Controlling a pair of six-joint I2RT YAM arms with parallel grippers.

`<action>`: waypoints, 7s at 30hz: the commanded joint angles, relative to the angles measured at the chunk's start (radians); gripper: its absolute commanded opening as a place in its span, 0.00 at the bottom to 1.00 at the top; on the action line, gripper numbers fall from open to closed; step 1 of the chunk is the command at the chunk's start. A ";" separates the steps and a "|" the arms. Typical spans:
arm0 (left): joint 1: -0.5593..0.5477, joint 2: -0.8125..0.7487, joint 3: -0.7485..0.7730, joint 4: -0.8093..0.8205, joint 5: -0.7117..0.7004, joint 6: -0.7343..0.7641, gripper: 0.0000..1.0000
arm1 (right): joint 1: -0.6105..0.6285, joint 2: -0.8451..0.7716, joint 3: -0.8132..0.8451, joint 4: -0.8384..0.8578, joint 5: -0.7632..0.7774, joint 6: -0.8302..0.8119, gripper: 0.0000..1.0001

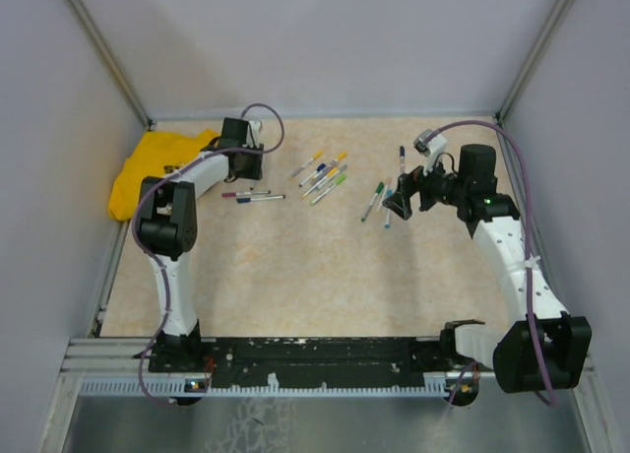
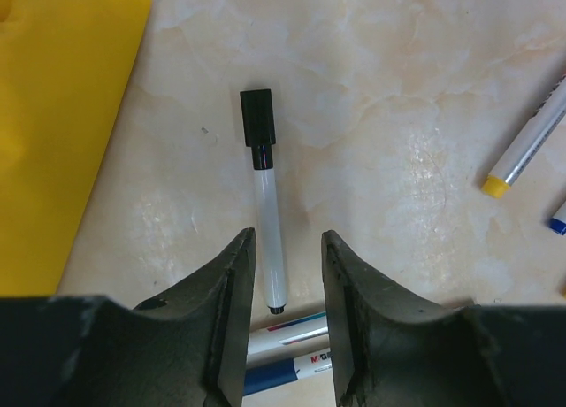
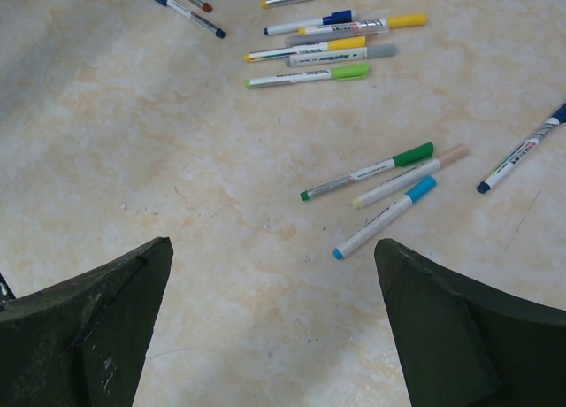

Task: Open the pen caps
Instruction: Pick up the pen from the center of the board, then open the pen cap from the pen.

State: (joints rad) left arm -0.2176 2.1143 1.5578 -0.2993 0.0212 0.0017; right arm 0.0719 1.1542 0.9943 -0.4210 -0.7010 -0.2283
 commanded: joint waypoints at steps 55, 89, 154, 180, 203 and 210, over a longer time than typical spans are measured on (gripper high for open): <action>-0.013 -0.621 -0.629 0.585 0.331 -0.269 0.00 | 0.061 0.011 -0.273 0.571 -0.364 0.374 0.93; -0.420 -0.960 -1.460 1.550 0.014 -0.820 0.00 | 0.212 0.087 -0.354 0.804 -0.362 0.455 0.93; -0.542 -0.904 -1.380 1.474 -0.154 -0.891 0.00 | 0.290 0.122 -0.348 0.799 -0.296 0.422 0.92; -0.553 -0.827 -1.381 1.568 -0.122 -0.936 0.00 | 0.305 0.127 -0.349 0.801 -0.284 0.439 0.92; -0.553 -0.804 -1.405 1.630 -0.131 -0.965 0.00 | 0.317 0.133 -0.347 0.798 -0.276 0.442 0.92; -0.554 -0.796 -1.407 1.646 -0.130 -0.972 0.00 | 0.317 0.137 -0.347 0.798 -0.276 0.442 0.92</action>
State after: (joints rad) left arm -0.7643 1.3121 0.1619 1.2808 -0.1112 -0.9573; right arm 0.3782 1.2858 0.6277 0.3294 -0.9775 0.2138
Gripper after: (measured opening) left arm 0.021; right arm 0.926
